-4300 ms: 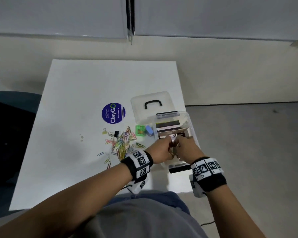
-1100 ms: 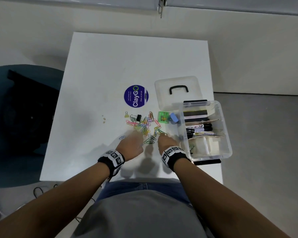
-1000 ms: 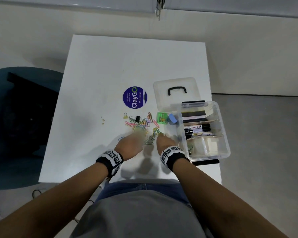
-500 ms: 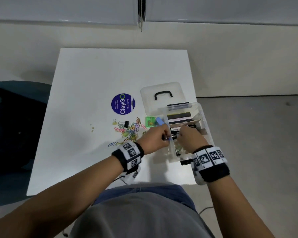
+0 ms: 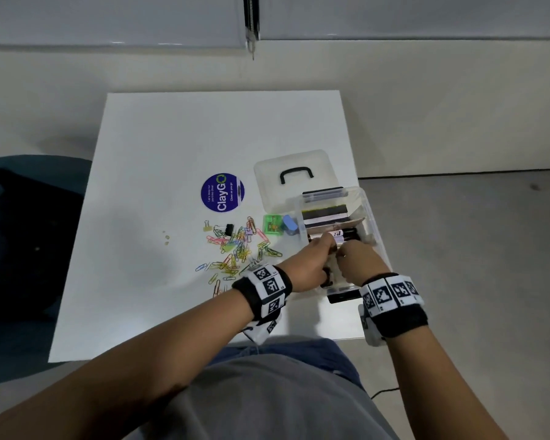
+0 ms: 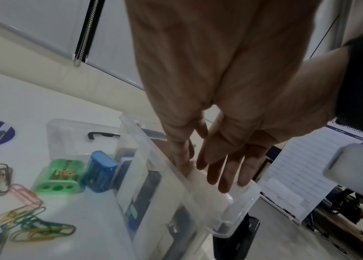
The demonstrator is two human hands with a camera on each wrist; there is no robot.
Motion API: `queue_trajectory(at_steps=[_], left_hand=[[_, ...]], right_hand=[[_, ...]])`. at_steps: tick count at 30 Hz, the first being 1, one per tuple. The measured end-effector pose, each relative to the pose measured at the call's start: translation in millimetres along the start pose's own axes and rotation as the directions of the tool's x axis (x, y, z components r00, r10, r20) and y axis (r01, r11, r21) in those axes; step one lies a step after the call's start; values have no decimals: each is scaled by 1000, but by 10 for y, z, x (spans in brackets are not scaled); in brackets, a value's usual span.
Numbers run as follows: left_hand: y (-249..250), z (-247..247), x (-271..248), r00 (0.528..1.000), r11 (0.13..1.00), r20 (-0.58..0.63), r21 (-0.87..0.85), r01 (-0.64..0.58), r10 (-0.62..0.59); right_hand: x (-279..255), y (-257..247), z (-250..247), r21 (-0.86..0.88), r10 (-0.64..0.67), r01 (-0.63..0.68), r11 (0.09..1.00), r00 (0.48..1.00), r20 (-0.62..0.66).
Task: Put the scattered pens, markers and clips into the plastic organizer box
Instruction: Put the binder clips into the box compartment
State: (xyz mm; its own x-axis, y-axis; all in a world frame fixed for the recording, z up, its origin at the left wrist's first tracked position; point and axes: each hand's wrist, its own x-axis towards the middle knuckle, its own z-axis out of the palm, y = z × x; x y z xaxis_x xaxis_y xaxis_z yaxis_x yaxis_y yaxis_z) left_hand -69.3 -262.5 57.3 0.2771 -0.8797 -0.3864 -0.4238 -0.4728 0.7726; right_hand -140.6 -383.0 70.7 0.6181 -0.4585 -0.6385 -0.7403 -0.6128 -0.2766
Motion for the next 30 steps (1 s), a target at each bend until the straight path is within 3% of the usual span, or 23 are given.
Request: queue_trajectory(at_steps=[4,7,11,13,15,19,23,30], left_hand=[[-143,-153,-53,998,996,-70,-88,-2,-4],[-561,-370,-136,974,991,-209,-117,68,-91],[-1252,-616,-300,856,932,-371,-91,352,-359],[-1511,-665,-371,801,879,-400,-27,477,-446],[-1682,-688,-412,779,839,-395,40,543,-486],[-1900,-615,-422,825,839,-325,139,526,-463],[-1999,-512,-432,838,829,-315,208,519,-446],[-2087,-445,-497,894,901,-247,131,414,-375]], right_hand=[[-22,-139,-58,-5,-30,29,1000,993,-110],[3,-426,-44,26,-124,133,991,968,-217],[163,-948,214,49,-268,281,958,945,-186],[293,-1179,424,33,-300,306,951,946,-119],[428,-1377,604,-4,-321,321,947,946,-45],[687,-1584,887,-83,-289,292,953,956,49],[915,-1623,1069,-114,-236,254,961,960,152],[1036,-1529,1264,-114,-220,227,967,973,75]])
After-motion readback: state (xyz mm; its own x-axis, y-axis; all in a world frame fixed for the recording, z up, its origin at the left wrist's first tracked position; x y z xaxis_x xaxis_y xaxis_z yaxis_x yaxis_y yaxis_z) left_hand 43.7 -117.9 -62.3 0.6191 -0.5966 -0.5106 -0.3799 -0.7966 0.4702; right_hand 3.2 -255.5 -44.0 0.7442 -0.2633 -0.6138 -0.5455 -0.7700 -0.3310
